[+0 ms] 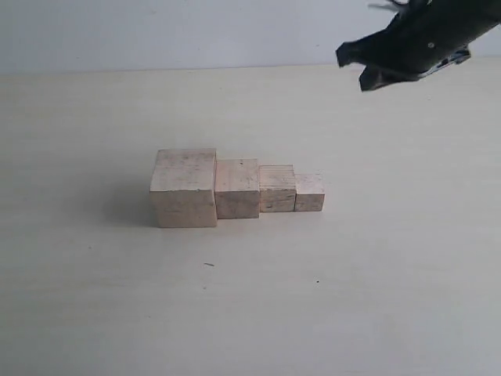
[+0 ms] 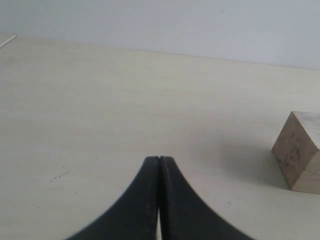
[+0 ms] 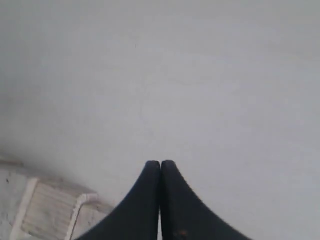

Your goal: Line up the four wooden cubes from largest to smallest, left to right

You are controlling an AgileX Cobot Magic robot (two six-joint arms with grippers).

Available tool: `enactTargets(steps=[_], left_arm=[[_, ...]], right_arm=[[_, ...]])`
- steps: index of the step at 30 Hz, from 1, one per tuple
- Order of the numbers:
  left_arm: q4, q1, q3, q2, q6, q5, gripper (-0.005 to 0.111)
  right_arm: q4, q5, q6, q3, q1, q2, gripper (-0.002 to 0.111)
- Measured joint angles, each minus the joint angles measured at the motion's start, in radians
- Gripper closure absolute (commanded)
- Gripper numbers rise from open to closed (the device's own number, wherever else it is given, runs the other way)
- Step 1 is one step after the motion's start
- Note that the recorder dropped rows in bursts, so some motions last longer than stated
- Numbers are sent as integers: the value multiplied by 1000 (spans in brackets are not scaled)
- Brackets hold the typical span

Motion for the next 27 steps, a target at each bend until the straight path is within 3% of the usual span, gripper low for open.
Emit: enactTargets(steps=[3, 7, 14, 27], left_arm=[[0, 0, 0, 0, 0, 0, 107], [0, 0, 0, 0, 0, 0, 107], [0, 0, 0, 0, 0, 0, 107], [0, 0, 0, 0, 0, 0, 107]], right_arm=[[4, -218, 45, 190, 0, -213, 108], [50, -324, 56, 346, 0, -418, 108], [103, -337, 56, 358, 0, -556, 108], [105, -341, 56, 358, 0, -575, 108]])
